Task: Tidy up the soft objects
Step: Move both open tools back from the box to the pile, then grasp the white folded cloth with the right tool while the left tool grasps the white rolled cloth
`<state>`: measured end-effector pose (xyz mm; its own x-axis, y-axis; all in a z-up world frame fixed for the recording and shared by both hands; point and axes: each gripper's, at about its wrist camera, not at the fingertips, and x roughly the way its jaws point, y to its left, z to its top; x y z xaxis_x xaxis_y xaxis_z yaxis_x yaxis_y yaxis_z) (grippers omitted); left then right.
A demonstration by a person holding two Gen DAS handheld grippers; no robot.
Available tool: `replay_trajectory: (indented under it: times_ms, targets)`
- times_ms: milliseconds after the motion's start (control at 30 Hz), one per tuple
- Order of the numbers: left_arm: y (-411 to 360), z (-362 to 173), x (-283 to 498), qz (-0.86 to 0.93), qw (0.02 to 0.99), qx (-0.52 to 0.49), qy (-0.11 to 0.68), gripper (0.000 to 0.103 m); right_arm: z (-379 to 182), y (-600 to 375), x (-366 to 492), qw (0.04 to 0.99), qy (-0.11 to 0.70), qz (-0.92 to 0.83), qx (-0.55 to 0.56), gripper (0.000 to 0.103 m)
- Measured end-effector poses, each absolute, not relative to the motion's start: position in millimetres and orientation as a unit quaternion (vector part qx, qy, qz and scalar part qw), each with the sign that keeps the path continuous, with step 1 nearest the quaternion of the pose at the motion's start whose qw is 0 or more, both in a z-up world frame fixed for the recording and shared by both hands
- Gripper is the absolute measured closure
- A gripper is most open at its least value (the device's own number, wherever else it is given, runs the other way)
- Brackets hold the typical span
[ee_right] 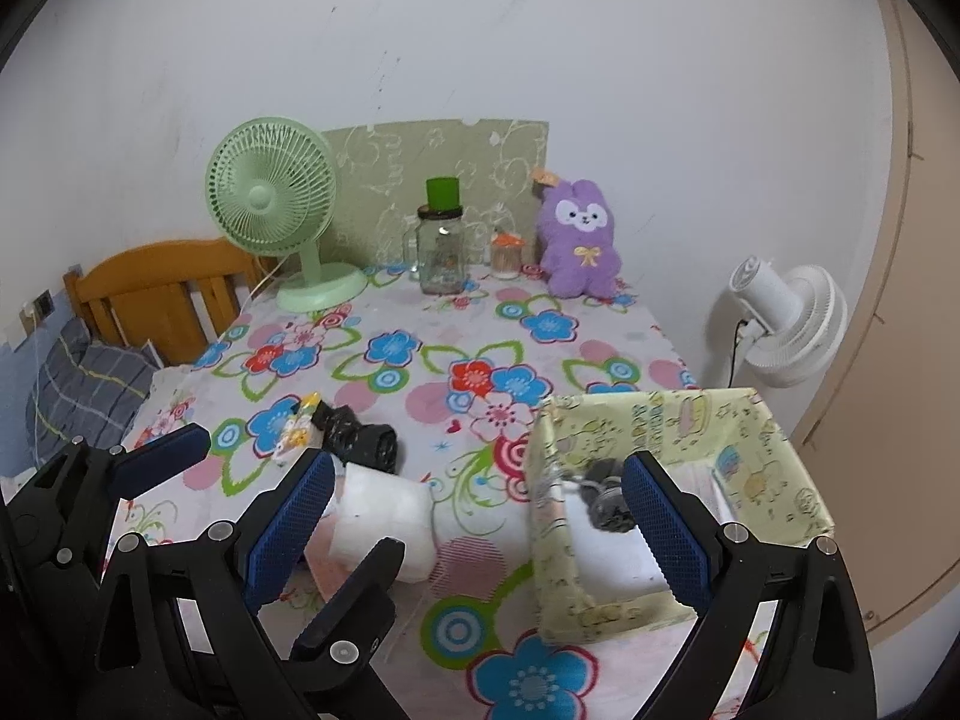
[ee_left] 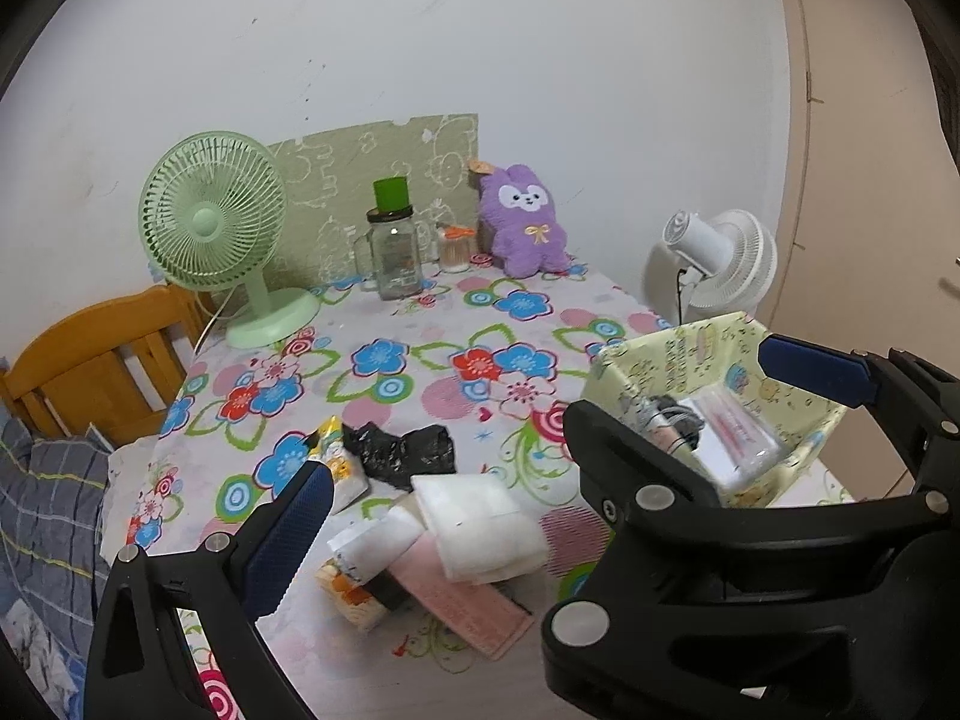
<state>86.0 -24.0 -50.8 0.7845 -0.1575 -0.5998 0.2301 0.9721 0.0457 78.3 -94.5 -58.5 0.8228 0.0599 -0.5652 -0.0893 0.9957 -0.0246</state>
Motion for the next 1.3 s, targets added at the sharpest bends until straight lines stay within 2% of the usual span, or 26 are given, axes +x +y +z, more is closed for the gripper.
replay_trajectory:
  times_ms: [600,1133,1300]
  targets:
    - [8.5,-80.8,104.6,-0.074,0.935,0.039,0.345,0.002,-89.6,-62.7,105.0,0.939,0.335,0.07,-0.029,0.005]
    - [30.0,-108.8,123.2,-0.075,0.92,0.033,0.383,0.021,-118.1,-40.4,129.3,0.922,0.372,0.096,-0.038,0.005]
    - [37.1,-121.0,130.3,-0.085,0.912,0.022,0.4,0.035,-128.8,-34.4,137.0,0.915,0.388,0.102,-0.042,0.005]
